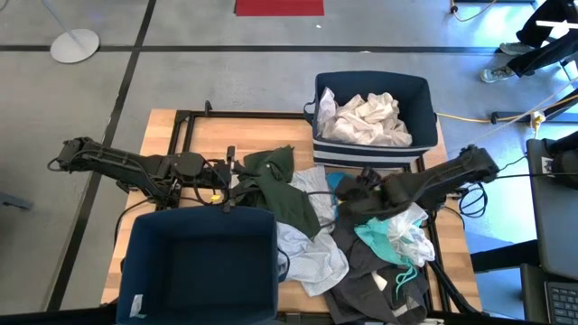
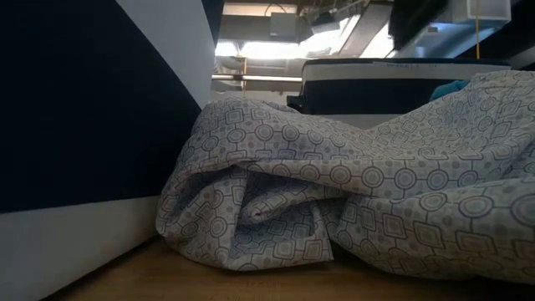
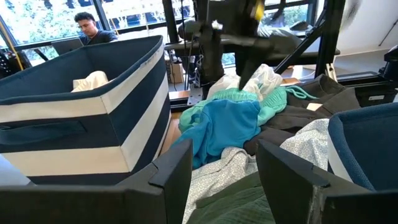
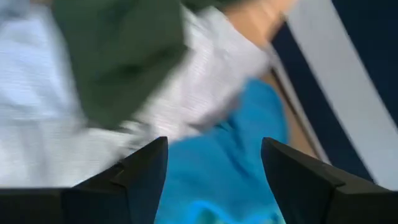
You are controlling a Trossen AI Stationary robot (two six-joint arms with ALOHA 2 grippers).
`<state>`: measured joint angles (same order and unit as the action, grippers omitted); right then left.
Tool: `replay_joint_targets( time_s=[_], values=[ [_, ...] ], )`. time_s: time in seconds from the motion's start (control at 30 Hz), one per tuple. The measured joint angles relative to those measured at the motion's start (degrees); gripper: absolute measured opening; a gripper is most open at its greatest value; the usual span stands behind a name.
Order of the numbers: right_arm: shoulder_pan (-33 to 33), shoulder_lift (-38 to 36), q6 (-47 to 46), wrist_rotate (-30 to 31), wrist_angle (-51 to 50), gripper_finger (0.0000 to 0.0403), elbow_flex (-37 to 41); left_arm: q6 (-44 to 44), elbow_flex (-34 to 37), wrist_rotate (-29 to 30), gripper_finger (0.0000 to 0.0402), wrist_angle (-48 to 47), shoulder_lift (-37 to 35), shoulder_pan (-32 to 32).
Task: Sort clothes
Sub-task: Put the blue shorts into the bottom laundry bin
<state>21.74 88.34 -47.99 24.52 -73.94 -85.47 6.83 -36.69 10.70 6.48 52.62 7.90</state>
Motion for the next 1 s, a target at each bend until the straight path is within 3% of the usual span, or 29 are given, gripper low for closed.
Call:
replay_joint_targets(
  time_s=[0.27,0.53,0.7,1.0],
  values=[
    [-3.4,8.2,-10.5,1.5,-12.9,0.0260,0.1,0.1,0.0,0.0,0.0166,0.0,0.0,0.0],
    [-8.3,8.4,-9.5,-6.7,-9.6,0.0260,9.7,0.1,0.0,0.0,0.0166,-0.2,0.0,0.0],
    [-9.6,7.8,-7.8,-11.0,-2.2,0.0260,16.5,0.1,0.0,0.0,0.0166,-0.2,0.0,0.0],
    [-9.5,7.7,-2.8,-11.9,8.5,0.0259,24.3,0.6,0.0,0.0,0.0166,0.0,0.0,0.0]
  ],
)
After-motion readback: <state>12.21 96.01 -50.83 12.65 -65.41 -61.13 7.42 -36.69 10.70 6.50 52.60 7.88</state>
